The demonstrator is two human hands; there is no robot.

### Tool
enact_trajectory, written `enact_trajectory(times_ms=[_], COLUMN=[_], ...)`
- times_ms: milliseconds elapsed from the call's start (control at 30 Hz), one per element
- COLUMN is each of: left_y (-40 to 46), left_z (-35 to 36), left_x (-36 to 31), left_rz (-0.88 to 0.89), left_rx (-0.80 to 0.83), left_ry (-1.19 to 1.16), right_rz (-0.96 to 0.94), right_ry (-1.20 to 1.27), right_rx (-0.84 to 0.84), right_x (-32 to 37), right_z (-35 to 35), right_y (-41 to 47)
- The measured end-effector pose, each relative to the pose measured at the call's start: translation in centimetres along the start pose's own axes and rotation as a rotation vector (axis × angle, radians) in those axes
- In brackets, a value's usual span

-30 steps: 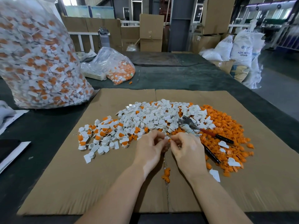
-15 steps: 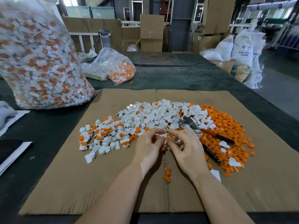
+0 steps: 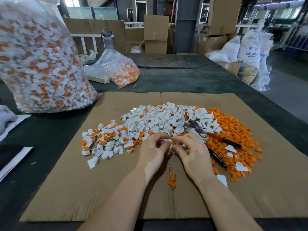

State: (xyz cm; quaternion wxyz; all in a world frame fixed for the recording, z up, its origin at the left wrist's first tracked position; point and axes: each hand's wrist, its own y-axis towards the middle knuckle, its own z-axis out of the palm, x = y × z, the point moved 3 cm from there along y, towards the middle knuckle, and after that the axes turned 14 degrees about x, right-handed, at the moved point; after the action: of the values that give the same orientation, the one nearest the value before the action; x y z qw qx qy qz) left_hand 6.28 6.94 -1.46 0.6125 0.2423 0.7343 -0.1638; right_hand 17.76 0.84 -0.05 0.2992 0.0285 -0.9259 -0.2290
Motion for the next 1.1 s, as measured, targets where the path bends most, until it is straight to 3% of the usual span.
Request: enact_trajectory(times_ms=[300, 433, 567, 667, 900, 1100], left_y=[0.5, 0.9, 1.4, 1.6, 1.9, 2.2], left_z=[0.1, 0.0, 0.1, 0.1, 0.0, -0.3], left_x=[-0.1, 0.2, 0.4, 0.5, 0.2, -0.2], left_rz=[-0.013, -0.066, -0.094, -0.111, -0.134, -0.180], left_rx=[0.001, 0.003, 0.004, -0.003, -0.029, -0.081], left_ry=[0.002, -0.185, -0.236, -0.254, -0.302, -0.482], right_rz=[0.051, 0.291, 0.734, 0.873, 0.769, 0.602], right_ry=[-0.055, -0.270, -0.507, -0.509, -0.587, -0.432], right_rx=[0.016, -0.030, 0.268, 0.471, 0.451, 0.387], right_x=[-0.1, -1.4, -4.4, -5.6, -5.0, -2.0], right_z=[-0.1, -1.6, -3.6, -4.0, -4.2, -5.2], right_y=[0.1, 0.5, 1.2, 1.6, 2.3, 3.0])
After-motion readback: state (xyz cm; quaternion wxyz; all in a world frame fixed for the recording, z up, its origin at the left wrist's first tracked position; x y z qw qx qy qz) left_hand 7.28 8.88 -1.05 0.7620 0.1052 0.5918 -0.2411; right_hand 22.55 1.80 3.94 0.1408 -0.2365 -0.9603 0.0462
